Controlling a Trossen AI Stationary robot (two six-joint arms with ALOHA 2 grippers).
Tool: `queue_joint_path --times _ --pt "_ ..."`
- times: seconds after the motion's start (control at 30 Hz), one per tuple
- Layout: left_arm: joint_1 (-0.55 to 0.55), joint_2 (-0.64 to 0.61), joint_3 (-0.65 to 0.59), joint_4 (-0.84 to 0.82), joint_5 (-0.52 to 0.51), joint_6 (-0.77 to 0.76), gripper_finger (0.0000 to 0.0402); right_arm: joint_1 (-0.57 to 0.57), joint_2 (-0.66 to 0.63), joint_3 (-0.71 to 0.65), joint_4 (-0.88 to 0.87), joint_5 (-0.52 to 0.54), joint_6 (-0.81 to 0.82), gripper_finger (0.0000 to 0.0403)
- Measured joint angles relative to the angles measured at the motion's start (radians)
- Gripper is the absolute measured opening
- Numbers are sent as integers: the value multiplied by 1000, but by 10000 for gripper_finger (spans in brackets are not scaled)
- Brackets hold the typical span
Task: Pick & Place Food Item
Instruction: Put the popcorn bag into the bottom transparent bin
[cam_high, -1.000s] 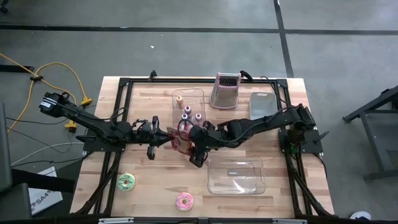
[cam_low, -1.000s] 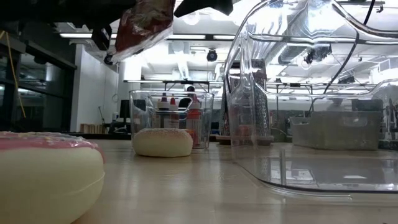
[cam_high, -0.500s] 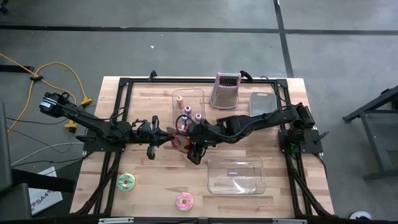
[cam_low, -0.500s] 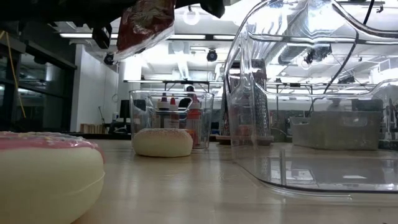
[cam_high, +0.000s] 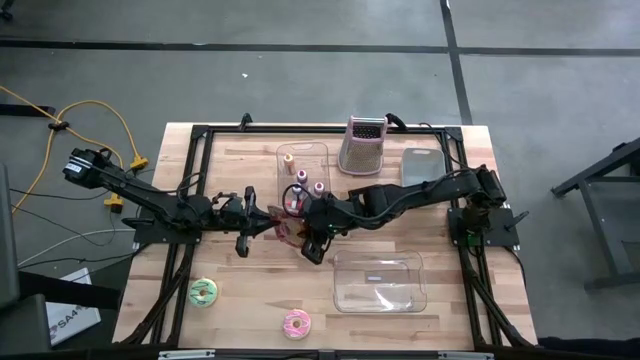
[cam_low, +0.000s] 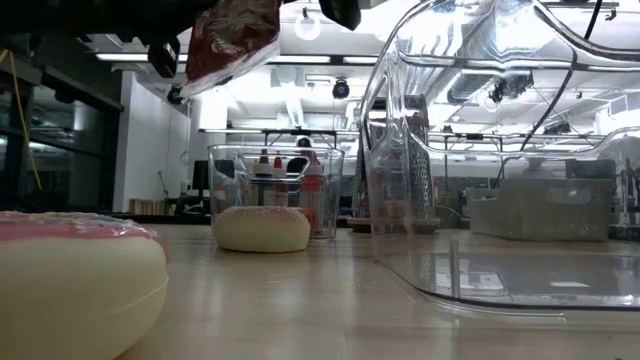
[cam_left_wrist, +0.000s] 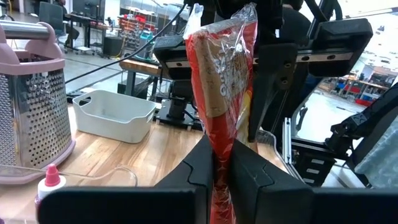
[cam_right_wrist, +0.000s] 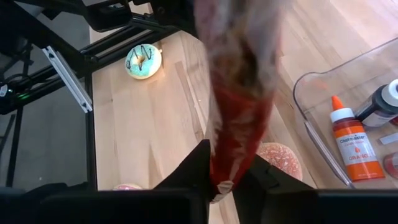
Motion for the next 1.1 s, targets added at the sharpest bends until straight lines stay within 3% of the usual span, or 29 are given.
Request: queue_joint_path --times 0.2,0.63,1.1 --pt "0 0 0 -1 0 -1 30 0 0 0 0 -1 0 12" --pt "0 0 0 -1 26 -28 35 0 0 0 0 -4 0 11" --pt "0 0 0 1 39 -29 126 0 0 0 0 -4 -1 10"
